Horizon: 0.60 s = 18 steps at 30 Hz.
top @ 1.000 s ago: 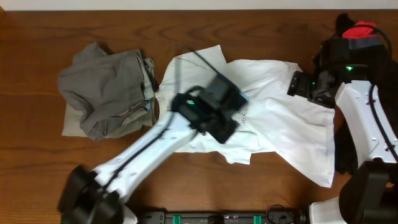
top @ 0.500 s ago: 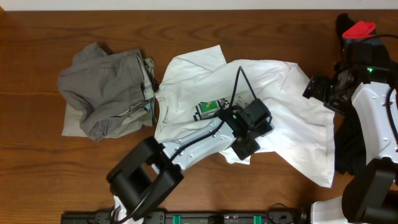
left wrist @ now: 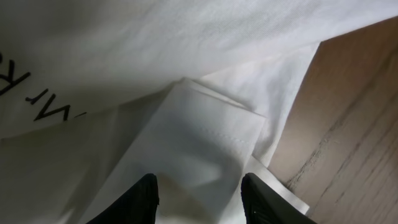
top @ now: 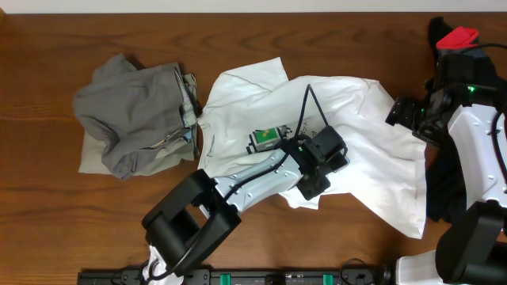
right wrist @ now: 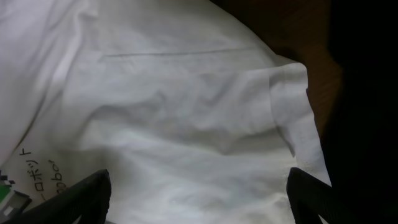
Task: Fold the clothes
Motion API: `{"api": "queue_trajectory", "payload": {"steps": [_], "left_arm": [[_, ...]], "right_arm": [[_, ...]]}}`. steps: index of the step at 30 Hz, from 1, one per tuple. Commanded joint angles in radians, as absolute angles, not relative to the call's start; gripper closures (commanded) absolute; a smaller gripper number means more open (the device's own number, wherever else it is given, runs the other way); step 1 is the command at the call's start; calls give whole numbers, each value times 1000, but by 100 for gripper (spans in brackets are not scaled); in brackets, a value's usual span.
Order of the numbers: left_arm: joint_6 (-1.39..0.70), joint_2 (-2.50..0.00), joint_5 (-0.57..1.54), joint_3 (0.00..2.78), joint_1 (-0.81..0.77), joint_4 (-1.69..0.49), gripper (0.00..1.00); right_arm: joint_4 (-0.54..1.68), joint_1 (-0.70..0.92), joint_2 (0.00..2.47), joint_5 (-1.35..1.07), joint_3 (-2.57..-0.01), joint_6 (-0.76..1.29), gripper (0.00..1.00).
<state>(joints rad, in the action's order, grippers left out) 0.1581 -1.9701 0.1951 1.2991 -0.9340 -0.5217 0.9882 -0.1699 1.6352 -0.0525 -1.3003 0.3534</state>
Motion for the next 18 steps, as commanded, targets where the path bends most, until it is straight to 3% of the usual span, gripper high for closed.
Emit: {"api": "queue_trajectory", "payload": {"steps": [1, 5, 6, 7, 13, 18], "left_arm": [[165, -2009, 181, 1294, -934, -521, 55], [164, -2013, 110, 1295, -934, -522, 80], [163, -2007, 70, 1296, -934, -529, 92], [157, -2001, 33, 1299, -934, -542, 94], [49, -1897, -242, 1365, -933, -709, 94], [35, -1735, -276, 1388, -933, -813, 94]], "right_arm": [[992, -176, 1612, -53, -1305, 362, 12], [992, -176, 1612, -53, -1305, 362, 12], [992, -176, 1612, -53, -1305, 362, 12], [992, -176, 1612, -53, -1305, 362, 12], [992, -176, 1612, -53, -1305, 361, 12], [992, -176, 1612, -54, -1305, 358, 11]]}}
